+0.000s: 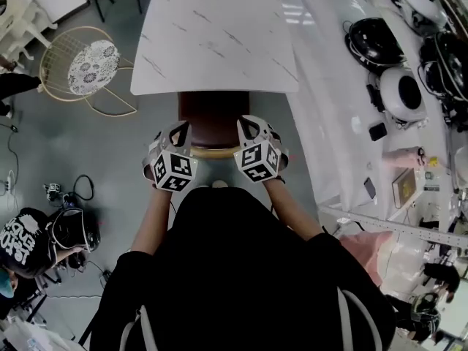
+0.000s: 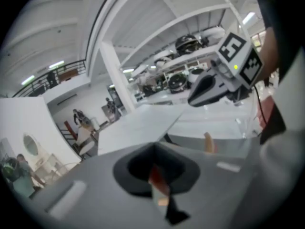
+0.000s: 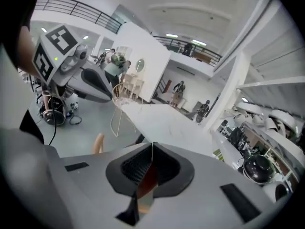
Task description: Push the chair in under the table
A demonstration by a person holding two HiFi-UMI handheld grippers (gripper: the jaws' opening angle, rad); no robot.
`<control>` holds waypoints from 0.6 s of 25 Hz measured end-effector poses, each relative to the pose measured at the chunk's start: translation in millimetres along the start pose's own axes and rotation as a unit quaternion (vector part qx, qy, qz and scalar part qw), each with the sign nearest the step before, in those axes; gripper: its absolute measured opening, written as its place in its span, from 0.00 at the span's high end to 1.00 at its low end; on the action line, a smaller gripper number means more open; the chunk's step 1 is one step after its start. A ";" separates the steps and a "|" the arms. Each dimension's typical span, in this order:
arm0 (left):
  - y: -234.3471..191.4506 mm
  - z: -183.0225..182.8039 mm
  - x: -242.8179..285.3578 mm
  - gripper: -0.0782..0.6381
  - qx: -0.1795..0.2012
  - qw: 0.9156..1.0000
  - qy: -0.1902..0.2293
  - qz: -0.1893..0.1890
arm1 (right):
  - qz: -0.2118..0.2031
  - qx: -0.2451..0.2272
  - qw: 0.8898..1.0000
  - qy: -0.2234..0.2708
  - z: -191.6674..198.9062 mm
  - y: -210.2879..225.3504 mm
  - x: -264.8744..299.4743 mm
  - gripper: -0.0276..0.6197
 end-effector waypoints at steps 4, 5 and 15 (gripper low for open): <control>-22.2 -43.5 -14.7 0.88 -0.005 0.998 0.052 -0.044 | 0.046 0.023 0.997 0.063 -45.8 26.1 -20.0 0.92; -28.1 -54.6 -19.1 0.88 -0.009 0.996 0.067 -0.055 | 0.056 0.028 0.995 0.079 -56.4 32.3 -25.2 0.92; -65.5 -127.1 -59.7 0.88 -0.128 0.965 0.192 -0.122 | 0.131 0.087 0.969 0.190 -122.6 71.3 -72.8 0.92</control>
Point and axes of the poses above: the fingertips, and each gripper's own axes: x forward along the fingers, y to its right, z out of its underside, the point moved 5 cm from there along -x, backward along the fingers, and after that the axes turned 13 degrees about y, right-handed, at the moved point
